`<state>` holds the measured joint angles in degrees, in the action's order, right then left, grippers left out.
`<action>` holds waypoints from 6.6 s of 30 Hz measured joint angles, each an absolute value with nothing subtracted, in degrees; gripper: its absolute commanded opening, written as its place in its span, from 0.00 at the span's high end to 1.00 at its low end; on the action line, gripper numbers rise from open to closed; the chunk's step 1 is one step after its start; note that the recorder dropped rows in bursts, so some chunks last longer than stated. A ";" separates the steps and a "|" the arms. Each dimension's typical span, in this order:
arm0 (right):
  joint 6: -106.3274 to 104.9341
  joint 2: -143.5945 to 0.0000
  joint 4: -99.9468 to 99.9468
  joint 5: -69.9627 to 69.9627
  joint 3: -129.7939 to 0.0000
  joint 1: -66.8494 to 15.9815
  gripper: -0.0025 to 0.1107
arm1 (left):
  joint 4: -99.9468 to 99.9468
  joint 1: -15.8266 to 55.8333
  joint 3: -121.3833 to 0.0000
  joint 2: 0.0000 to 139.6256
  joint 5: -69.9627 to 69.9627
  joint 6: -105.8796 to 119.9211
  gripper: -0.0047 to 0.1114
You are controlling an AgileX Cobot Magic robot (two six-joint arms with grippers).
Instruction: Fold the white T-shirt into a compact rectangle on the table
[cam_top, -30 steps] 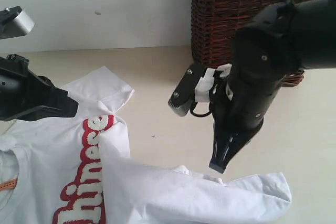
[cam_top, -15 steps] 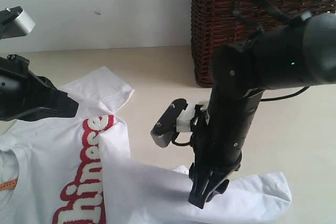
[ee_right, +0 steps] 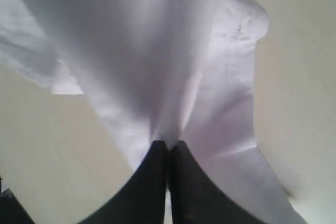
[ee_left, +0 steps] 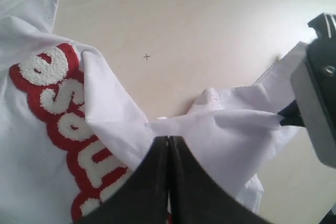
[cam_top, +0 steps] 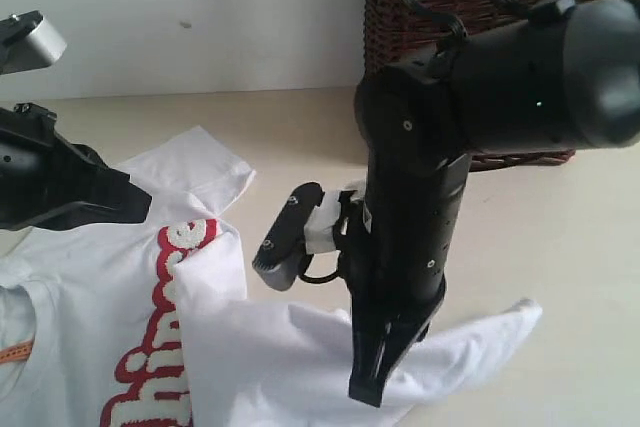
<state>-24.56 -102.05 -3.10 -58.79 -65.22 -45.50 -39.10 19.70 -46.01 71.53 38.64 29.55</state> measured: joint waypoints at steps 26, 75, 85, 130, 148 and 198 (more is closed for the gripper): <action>-33.78 -105.02 -5.66 -59.03 -57.99 -69.23 0.63 | -37.85 19.70 -46.38 68.47 38.91 29.76 0.96; -1.80 -110.65 6.28 -37.72 -55.92 -59.45 0.98 | -35.70 19.70 -46.38 66.24 40.14 28.48 0.96; 15.11 -112.52 29.02 -37.72 -56.25 -47.96 0.98 | -35.70 19.70 -46.38 66.24 40.20 28.48 0.96; 7.14 -81.44 12.71 -43.07 -55.98 -53.22 0.69 | -5.29 16.52 -55.46 114.80 66.02 -0.49 0.96; 31.58 -81.75 35.21 -27.12 -45.65 -48.61 0.70 | 3.61 7.54 -84.86 122.99 49.73 0.86 0.96; -2.18 -99.95 2.75 -46.85 -75.64 -46.21 0.98 | -26.59 7.65 -71.59 94.89 40.42 20.65 0.96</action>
<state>-2.18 -99.95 2.75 -46.85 -75.64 -46.21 -26.59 7.65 -71.59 94.89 40.42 20.65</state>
